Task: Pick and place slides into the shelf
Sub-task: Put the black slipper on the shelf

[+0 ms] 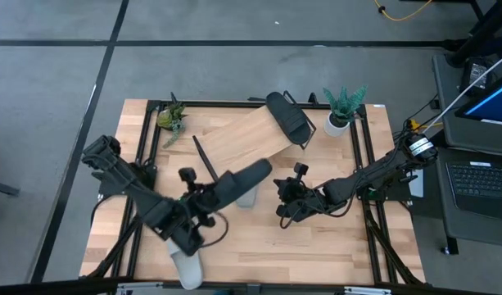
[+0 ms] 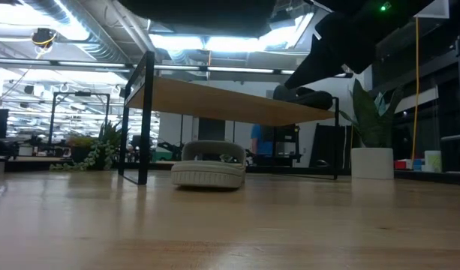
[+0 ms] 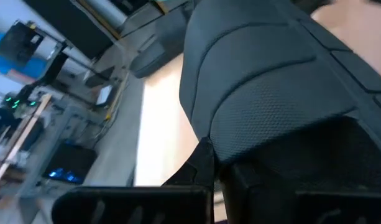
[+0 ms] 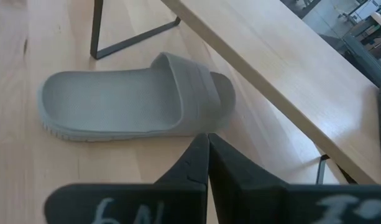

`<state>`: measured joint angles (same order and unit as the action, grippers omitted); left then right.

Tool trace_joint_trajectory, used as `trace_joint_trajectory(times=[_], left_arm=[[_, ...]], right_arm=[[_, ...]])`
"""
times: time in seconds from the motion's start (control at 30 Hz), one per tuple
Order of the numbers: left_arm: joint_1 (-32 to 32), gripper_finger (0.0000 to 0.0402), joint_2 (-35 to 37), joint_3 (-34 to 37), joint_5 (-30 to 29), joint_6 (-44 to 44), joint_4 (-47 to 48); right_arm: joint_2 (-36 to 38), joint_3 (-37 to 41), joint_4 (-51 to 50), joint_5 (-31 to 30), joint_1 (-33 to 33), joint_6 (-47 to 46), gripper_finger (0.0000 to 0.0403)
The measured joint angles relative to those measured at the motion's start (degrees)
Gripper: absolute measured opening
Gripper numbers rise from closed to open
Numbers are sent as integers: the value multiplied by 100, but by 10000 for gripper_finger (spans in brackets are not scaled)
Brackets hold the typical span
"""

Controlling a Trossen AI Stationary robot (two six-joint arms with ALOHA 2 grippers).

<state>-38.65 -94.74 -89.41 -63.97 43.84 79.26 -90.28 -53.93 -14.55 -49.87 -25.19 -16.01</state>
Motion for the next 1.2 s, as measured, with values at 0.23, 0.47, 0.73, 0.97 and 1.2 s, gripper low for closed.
trace_joint_trajectory(times=[0.23,0.47,0.73,0.97,1.2], left_arm=[[889,2,0,-507,-19,-777,42],[1812,2,0,-892,8,-1270,108],[2721,2,-5,-895,361,-1245,446],[3137,2,-261,-900,539,-1120,605],[3338,2,-827,-900,1153,-1188,651]], right_arm=[[0,0,11,0,-2,-24,7],[0,0,4,-2,0,30,7],[0,0,9,-2,0,127,7],[0,0,17,-4,140,300,7],[0,0,18,-7,419,590,7]])
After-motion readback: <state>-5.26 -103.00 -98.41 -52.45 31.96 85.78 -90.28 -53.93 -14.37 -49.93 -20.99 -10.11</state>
